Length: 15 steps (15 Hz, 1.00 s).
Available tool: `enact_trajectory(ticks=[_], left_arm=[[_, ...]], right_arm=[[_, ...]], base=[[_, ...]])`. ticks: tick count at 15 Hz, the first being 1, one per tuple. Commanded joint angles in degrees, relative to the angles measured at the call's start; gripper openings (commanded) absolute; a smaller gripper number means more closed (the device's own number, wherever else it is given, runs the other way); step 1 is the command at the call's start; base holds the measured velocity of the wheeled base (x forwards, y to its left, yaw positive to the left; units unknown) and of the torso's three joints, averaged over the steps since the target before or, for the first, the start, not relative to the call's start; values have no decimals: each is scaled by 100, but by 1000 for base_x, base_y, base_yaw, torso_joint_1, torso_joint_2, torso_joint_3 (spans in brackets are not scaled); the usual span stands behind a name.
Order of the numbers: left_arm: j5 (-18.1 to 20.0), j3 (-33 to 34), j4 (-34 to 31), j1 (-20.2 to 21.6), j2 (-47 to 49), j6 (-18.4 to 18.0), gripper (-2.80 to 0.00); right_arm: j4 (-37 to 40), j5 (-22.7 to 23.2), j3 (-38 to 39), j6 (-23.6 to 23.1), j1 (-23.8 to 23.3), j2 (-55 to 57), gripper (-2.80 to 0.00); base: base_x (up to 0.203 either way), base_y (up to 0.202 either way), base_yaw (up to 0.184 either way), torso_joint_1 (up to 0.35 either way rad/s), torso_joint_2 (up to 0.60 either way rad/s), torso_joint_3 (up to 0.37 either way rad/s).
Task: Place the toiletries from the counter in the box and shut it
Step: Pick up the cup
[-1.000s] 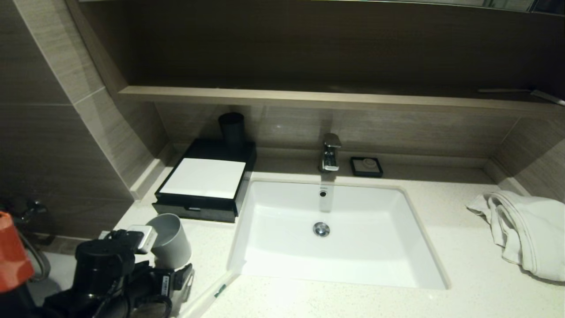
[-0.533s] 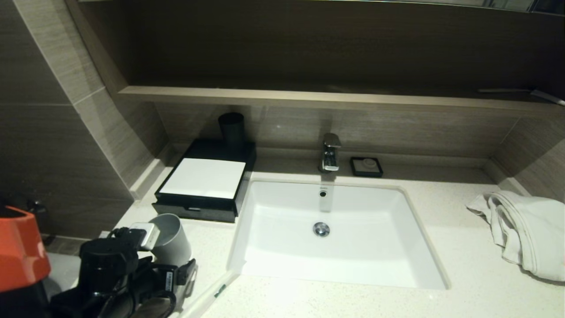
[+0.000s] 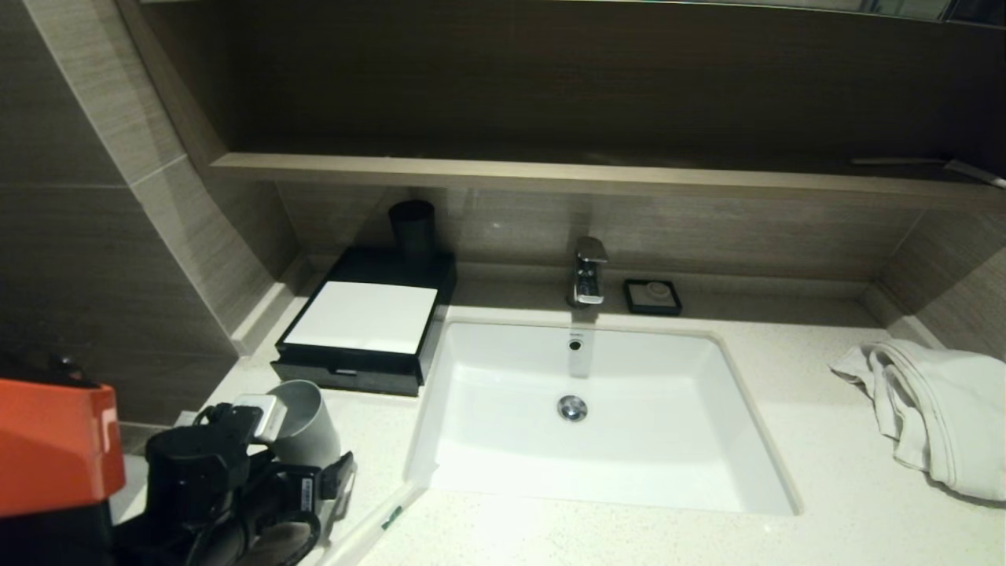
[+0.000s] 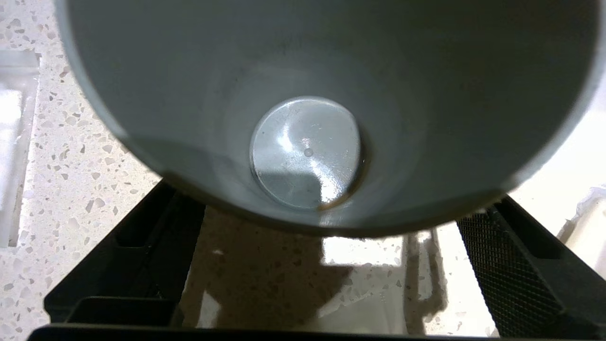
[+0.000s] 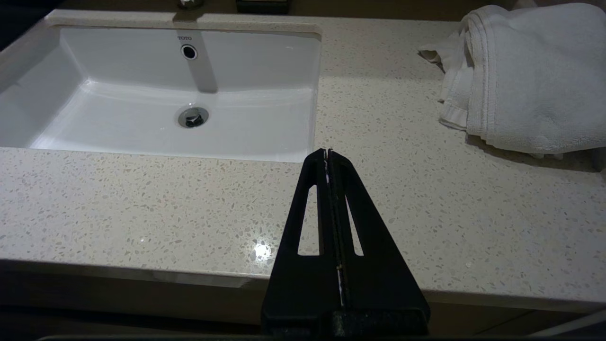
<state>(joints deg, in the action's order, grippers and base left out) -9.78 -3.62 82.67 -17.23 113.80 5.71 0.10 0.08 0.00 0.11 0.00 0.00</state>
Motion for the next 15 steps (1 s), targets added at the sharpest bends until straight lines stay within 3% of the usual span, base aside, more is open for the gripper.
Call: enact_trajectory(ticks=[1,3,15], left_arm=[[-13,71,243,0,232,8,0],[-15,170,485,0,470,2,0],[-66,3,500,0,415,27,0]], right_arm=[[-1,1,0,-2,-8,0,-280],[-1,1,0,-2,0,0,-280],[-1,1,0,-2,0,0,-280]], base=[[0,0,0,0,0,0],[0,0,0,0,0,0],[0,0,0,0,0,0]])
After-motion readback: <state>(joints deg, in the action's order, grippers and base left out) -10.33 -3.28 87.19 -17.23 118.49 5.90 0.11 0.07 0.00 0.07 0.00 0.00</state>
